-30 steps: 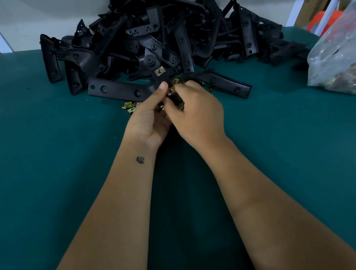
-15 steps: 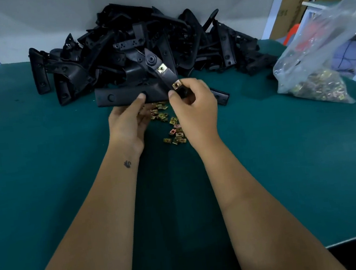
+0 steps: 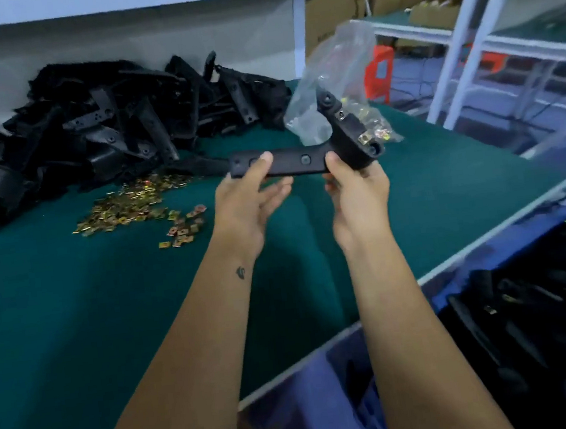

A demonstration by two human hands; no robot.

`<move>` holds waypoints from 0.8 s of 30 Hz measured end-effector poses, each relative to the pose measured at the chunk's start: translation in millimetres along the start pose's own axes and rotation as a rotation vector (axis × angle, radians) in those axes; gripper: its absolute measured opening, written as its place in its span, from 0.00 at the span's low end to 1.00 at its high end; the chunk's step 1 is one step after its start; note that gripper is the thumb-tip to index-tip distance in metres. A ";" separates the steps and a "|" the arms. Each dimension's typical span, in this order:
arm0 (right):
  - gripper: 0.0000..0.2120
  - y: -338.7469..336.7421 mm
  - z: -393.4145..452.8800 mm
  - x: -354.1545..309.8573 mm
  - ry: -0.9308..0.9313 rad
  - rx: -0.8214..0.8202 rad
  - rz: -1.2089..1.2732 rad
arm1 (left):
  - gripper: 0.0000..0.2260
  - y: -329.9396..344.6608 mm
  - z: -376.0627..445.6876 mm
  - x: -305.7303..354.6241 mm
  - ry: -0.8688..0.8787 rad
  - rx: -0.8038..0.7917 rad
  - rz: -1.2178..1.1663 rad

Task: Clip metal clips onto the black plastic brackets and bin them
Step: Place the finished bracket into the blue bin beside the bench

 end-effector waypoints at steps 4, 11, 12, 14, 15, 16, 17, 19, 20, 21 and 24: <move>0.11 -105.7 10.4 -67.0 -0.127 0.178 -0.024 | 0.06 75.9 -38.5 -41.3 0.091 -0.144 0.208; 0.09 -281.9 -14.4 -135.0 -0.103 0.449 -0.153 | 0.08 170.0 -133.8 -174.3 -0.009 -0.487 0.506; 0.08 -300.1 -19.9 -139.8 -0.079 0.483 -0.196 | 0.07 175.1 -139.6 -188.0 -0.024 -0.532 0.559; 0.07 -329.3 -28.5 -147.7 -0.049 0.527 -0.265 | 0.05 182.3 -145.8 -209.1 -0.021 -0.628 0.700; 0.07 -340.0 -31.3 -150.2 -0.040 0.544 -0.298 | 0.04 184.3 -146.8 -218.1 -0.030 -0.657 0.750; 0.08 -348.4 -33.2 -151.9 -0.031 0.556 -0.334 | 0.04 184.5 -146.1 -226.2 -0.045 -0.668 0.784; 0.09 -353.8 -33.7 -151.5 -0.012 0.564 -0.377 | 0.04 183.2 -144.5 -233.4 -0.065 -0.663 0.812; 0.11 -360.5 -32.3 -146.0 0.069 0.570 -0.503 | 0.04 173.4 -138.9 -248.0 -0.128 -0.630 0.861; 0.12 -362.2 -30.9 -142.2 0.117 0.565 -0.583 | 0.04 165.1 -135.8 -255.5 -0.167 -0.614 0.890; 0.11 -363.2 -28.6 -138.5 0.158 0.551 -0.664 | 0.05 155.6 -132.9 -263.1 -0.202 -0.604 0.929; 0.07 -362.4 -21.5 -128.3 0.305 0.486 -0.921 | 0.11 123.4 -129.0 -284.5 -0.281 -0.628 1.080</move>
Point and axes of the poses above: each hand's wrist, its own z-axis towards the middle knuckle, its own y-axis out of the palm, x = y × z, the point moved 6 cm from there along z, towards the middle knuckle, and after that the axes turned 5 degrees about z, right-handed, at the moved point
